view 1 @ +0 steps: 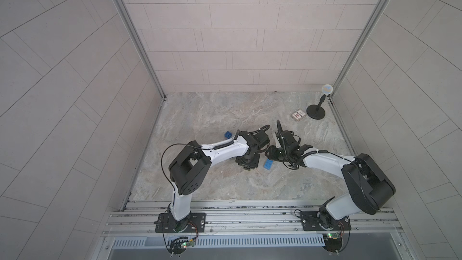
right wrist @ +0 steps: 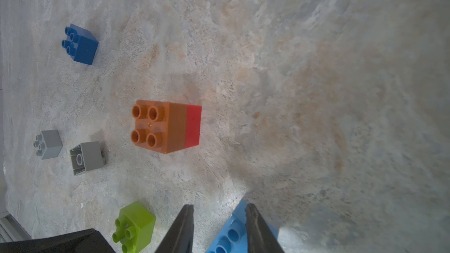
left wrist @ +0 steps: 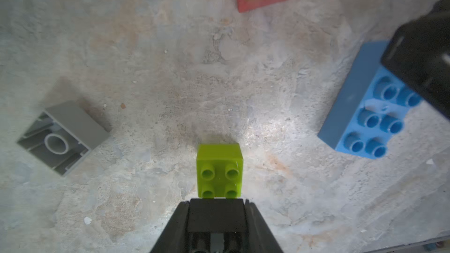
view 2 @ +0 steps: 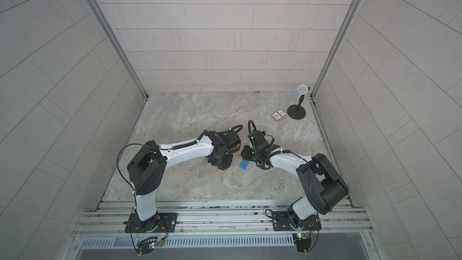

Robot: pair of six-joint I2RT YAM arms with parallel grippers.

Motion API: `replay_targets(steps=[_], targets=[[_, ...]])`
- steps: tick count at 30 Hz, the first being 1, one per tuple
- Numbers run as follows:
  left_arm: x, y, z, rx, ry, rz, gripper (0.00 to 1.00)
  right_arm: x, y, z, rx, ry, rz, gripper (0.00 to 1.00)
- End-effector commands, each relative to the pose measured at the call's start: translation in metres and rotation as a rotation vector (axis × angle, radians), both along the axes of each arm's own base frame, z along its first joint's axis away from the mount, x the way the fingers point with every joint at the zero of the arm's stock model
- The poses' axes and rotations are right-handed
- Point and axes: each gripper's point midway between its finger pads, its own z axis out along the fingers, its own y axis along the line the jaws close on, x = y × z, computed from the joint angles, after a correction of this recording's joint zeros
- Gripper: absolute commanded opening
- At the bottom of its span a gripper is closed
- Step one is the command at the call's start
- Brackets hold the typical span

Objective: Assemble the letter h with lego
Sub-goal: Assemble the lego brick with the lego brick.

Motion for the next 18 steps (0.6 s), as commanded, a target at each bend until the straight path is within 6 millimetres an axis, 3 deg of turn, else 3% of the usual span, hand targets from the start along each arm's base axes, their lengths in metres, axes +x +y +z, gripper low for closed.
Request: replay_targets(steps=[1,12,18], targets=[[0.008,0.001,-0.001,0.034,-0.03,-0.002,0.09,0.001,0.001,-0.002,0.014,0.01,-0.006,0.38],[0.009,-0.014,-0.01,-0.001,0.004,-0.009,0.12,0.0,0.003,-0.004,0.014,0.017,0.002,0.38],[0.011,-0.012,-0.012,0.014,0.015,-0.011,0.15,0.0,0.003,-0.004,0.016,0.019,0.003,0.38]])
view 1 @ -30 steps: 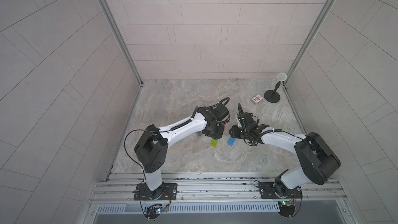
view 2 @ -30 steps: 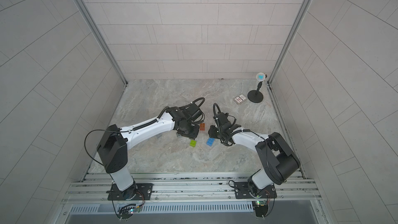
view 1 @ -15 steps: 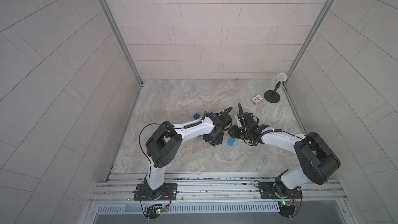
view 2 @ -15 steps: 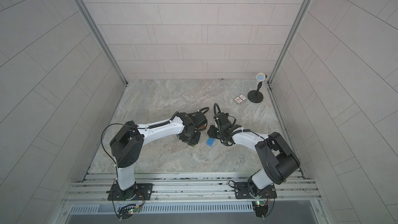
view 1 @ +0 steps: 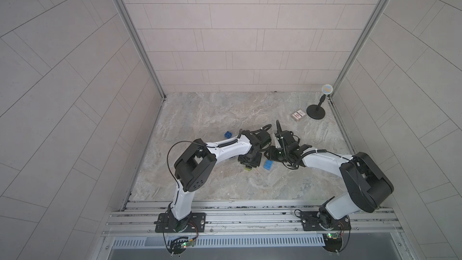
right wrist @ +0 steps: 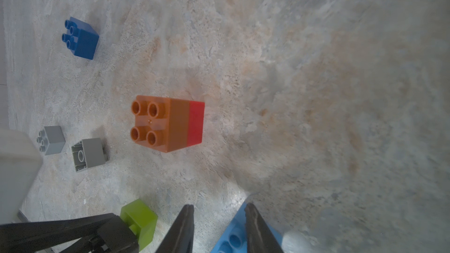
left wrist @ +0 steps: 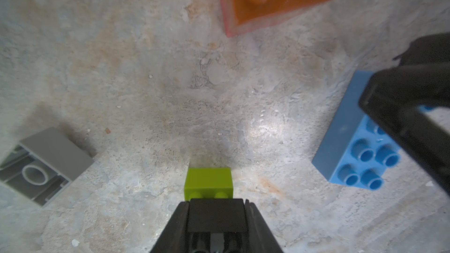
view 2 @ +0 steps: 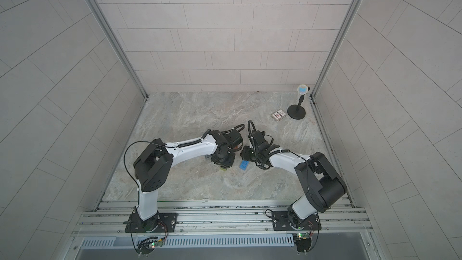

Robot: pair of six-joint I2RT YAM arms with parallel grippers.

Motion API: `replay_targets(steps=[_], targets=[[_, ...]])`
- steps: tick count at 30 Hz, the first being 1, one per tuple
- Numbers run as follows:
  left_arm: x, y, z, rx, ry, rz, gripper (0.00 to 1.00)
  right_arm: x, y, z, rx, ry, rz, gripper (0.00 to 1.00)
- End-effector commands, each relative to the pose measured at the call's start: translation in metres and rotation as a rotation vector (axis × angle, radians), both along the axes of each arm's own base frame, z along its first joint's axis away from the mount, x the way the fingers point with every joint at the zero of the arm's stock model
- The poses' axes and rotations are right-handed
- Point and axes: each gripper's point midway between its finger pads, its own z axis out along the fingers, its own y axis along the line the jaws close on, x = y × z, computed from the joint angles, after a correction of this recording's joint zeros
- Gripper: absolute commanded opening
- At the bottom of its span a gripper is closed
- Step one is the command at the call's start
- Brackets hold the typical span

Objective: Assemble the letter h with lego
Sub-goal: Assemble the lego brick with the lego brick.

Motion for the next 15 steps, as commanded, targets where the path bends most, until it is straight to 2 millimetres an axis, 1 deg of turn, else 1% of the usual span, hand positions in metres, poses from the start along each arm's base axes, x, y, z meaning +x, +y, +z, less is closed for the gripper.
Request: replay_targets(steps=[1,6,10,12,15], targets=[[0.001,0.003,-0.004,0.026,0.014,-0.005,0.15,0.002,-0.001,0.0,0.001,0.001,-0.012,0.38],[-0.004,0.007,-0.008,0.033,0.039,-0.023,0.17,0.002,-0.001,0.001,0.001,0.001,-0.01,0.38],[-0.006,0.013,-0.004,0.05,0.038,-0.059,0.18,0.002,-0.001,0.0,0.001,0.003,-0.01,0.38],[-0.006,0.013,-0.001,0.05,0.037,-0.071,0.18,0.002,0.0,0.001,0.004,0.002,-0.008,0.38],[-0.007,0.013,-0.002,0.051,0.041,-0.075,0.2,0.002,0.0,0.001,0.004,0.001,-0.008,0.38]])
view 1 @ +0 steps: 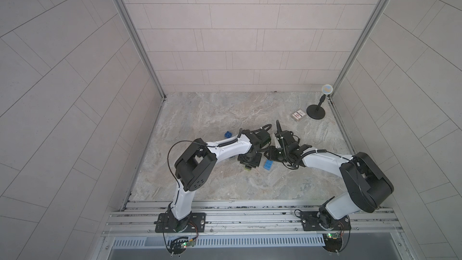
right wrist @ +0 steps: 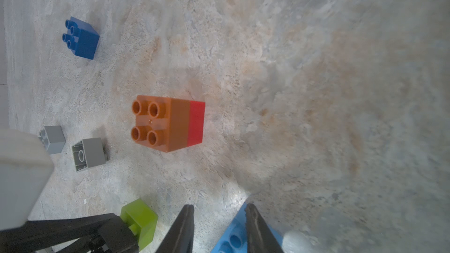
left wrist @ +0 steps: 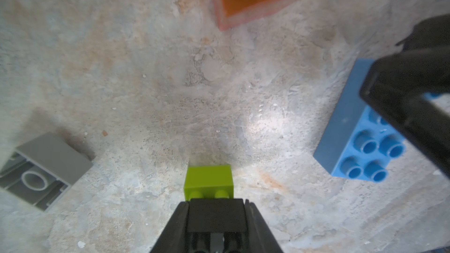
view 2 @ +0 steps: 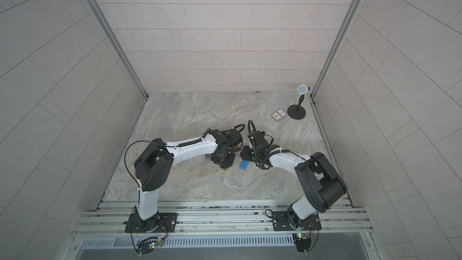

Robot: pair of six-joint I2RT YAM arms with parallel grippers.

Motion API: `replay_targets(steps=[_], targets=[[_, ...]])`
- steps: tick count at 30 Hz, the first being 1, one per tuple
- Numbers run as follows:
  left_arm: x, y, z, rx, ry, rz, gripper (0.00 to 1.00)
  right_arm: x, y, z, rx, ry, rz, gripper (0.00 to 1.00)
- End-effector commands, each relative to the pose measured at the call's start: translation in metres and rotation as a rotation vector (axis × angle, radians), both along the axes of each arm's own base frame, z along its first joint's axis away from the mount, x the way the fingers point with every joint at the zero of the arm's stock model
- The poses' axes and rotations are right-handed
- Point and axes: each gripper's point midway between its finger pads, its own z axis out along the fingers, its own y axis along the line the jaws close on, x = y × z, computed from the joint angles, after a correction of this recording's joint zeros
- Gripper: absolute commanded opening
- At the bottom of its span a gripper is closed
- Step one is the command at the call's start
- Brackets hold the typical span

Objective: Assemble the letter h with lego
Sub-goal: Assemble the lego brick with the lego brick.

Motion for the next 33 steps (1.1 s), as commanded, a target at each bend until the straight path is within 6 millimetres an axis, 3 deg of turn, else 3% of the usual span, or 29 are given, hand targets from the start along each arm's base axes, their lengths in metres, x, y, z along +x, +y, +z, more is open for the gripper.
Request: replay_targets(steps=[1,15,23,28,33], targets=[[-0.004,0.01,-0.003,0.047,0.02,-0.02,0.2,0.002,0.0,0.001,0.004,0.0,-0.009,0.38],[0.009,0.013,-0.021,0.053,0.022,0.022,0.28,0.001,0.005,-0.001,0.022,0.011,0.007,0.38],[-0.003,0.011,-0.031,0.042,0.077,-0.012,0.31,0.001,0.005,0.0,0.023,0.01,0.008,0.38],[-0.004,0.015,-0.036,0.056,0.074,-0.018,0.45,0.002,0.005,-0.001,0.02,0.009,0.008,0.39],[0.006,0.012,-0.015,0.039,0.022,-0.007,0.68,0.002,0.005,-0.002,0.02,0.015,0.009,0.4]])
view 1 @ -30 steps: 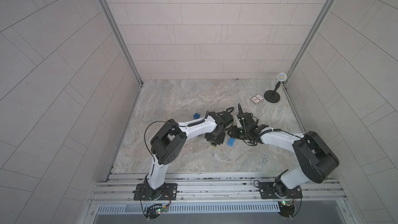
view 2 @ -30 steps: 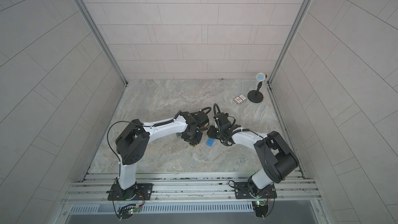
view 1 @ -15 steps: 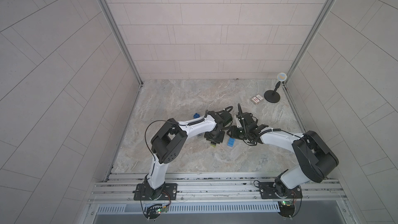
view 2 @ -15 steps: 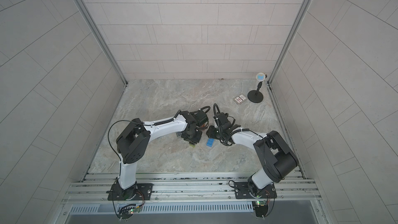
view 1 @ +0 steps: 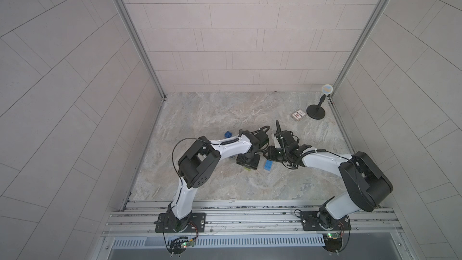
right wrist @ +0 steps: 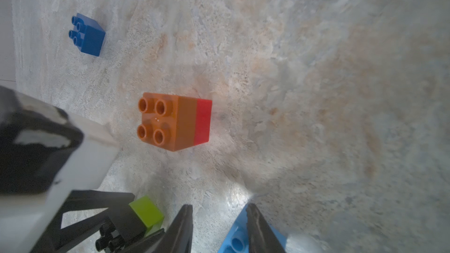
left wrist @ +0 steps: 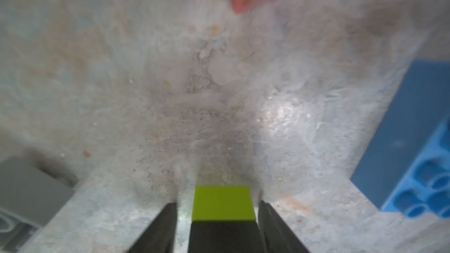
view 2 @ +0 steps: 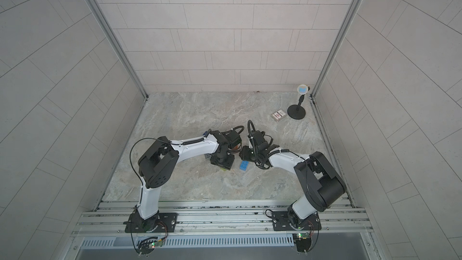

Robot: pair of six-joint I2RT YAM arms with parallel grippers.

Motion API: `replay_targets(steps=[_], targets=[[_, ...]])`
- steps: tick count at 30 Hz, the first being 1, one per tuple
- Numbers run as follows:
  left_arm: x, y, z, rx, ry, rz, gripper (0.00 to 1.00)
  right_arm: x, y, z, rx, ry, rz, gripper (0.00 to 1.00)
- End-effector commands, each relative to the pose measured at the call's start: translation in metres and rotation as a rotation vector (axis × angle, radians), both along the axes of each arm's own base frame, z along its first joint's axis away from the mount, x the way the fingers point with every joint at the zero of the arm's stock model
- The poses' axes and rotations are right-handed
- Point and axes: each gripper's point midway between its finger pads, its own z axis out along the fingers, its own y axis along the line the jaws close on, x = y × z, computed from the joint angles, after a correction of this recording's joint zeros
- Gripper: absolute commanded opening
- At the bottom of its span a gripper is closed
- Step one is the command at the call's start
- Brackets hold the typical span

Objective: Assemble the letter h with lego
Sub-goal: Assemble the lego brick with the lego brick.

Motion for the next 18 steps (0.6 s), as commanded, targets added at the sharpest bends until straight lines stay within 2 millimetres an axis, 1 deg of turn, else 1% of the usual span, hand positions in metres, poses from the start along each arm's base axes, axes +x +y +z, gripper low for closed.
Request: replay_targets(steps=[1,5,9,10,13,14,18], targets=[[0.007,0.003,0.014,0.014,-0.034,-0.002,0.71,0.002,0.001,-0.001,0.001,0.005,-0.005,0.4],[0.017,-0.003,0.042,-0.033,-0.085,0.005,0.78,0.002,0.001,0.0,0.003,0.003,-0.003,0.4],[0.018,-0.01,0.07,-0.104,-0.116,0.015,0.78,0.002,0.001,0.001,0.004,0.002,-0.002,0.4],[0.017,-0.01,0.074,-0.113,-0.118,0.014,0.74,0.002,0.001,0.0,0.003,0.003,-0.003,0.4],[0.014,-0.006,0.081,-0.116,-0.122,0.02,0.47,0.002,0.001,0.001,0.004,0.001,-0.003,0.4],[0.014,-0.004,0.082,-0.113,-0.126,0.025,0.37,0.002,0.0,0.0,0.003,0.004,-0.004,0.4],[0.012,-0.003,0.076,-0.115,-0.121,0.039,0.09,0.002,0.001,0.0,0.004,0.003,-0.003,0.4]])
